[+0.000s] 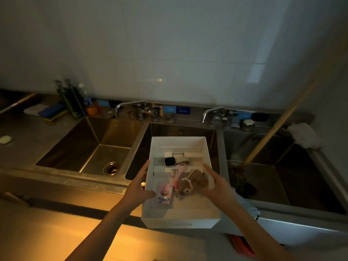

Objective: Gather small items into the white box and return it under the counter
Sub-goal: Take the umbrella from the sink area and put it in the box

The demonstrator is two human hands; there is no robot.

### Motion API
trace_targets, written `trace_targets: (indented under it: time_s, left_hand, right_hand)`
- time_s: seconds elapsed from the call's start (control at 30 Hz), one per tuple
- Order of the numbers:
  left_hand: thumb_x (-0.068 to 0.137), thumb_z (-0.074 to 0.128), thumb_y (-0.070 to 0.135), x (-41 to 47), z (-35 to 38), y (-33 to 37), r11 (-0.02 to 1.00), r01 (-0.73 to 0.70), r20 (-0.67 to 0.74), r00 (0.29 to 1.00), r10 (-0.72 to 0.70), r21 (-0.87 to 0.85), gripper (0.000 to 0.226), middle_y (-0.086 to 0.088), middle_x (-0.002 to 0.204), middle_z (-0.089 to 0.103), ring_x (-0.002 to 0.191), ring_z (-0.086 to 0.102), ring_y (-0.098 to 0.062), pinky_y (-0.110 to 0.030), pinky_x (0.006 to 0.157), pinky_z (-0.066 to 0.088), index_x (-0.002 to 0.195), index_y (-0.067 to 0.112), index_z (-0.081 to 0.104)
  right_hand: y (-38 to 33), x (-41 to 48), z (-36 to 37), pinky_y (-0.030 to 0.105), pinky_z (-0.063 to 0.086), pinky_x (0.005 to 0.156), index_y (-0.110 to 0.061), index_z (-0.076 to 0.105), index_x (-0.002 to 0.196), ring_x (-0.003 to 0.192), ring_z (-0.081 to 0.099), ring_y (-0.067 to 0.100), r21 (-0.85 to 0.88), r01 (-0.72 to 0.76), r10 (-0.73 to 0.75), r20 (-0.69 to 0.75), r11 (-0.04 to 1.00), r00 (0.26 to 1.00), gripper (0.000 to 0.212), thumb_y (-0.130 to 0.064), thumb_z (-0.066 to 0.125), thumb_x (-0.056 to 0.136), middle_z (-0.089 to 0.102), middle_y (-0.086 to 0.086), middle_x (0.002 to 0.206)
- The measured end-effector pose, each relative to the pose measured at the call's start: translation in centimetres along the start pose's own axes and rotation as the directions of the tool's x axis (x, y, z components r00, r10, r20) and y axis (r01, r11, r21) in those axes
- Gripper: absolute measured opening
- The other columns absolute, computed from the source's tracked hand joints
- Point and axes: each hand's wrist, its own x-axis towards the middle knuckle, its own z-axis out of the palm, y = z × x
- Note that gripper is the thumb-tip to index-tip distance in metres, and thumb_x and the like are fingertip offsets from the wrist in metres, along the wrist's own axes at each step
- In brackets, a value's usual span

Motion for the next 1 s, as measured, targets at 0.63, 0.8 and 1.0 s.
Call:
trace_targets:
  time_s: [0.63, 0.8, 1.0]
  left_hand:
    - [0.070, 0.082, 0.020, -3.3, 1.8, -3.7, 0.986, 0.162, -0.160, 0.973, -0.166, -0.039, 0.099, 0.014, 0.134, 0.048, 0.121, 0.051, -0.011, -0.026, 0.073, 0.059, 0.145, 0.045, 0.023]
    - [0.069, 0.076, 0.025, -2.5, 1.6, -3.9, 0.986, 0.167, -0.207, 0.965, -0.161, 0.013, 0.095, 0.009, 0.135, 0.049, 0.118, 0.053, -0.015, -0.042, 0.081, 0.058, 0.144, 0.048, 0.023]
    - [0.075, 0.075, 0.020, -2.3, 1.8, -4.7, 0.983, 0.174, -0.243, 0.957, -0.156, 0.055, 0.092, 0.011, 0.131, 0.049, 0.102, 0.055, -0.004, -0.028, 0.068, 0.057, 0.139, 0.059, 0.021]
  right_hand:
    - [2.3, 1.0, 2.7, 0.012, 0.038, 0.082, -0.032, 0.042, 0.140, 0.109, 0.056, 0.005, -0.059, 0.065, -0.054, 0.164, 0.996, 0.985, 0.070, -0.050, 0.069, 0.079, 0.061, -0.005, 0.126]
    - [2.3, 1.8, 2.4, 0.003, 0.044, 0.074, -0.032, 0.043, 0.138, 0.105, 0.060, 0.006, 0.020, 0.067, -0.070, 0.220, 0.998, 0.973, 0.068, -0.044, 0.072, 0.078, 0.063, -0.010, 0.119]
    - [2.7, 1.1, 0.6, 0.017, 0.053, 0.073, -0.048, 0.028, 0.140, 0.099, 0.066, 0.007, 0.228, -0.039, -0.010, 0.209, 0.973, 0.978, 0.059, -0.045, 0.058, 0.090, 0.067, -0.010, 0.111]
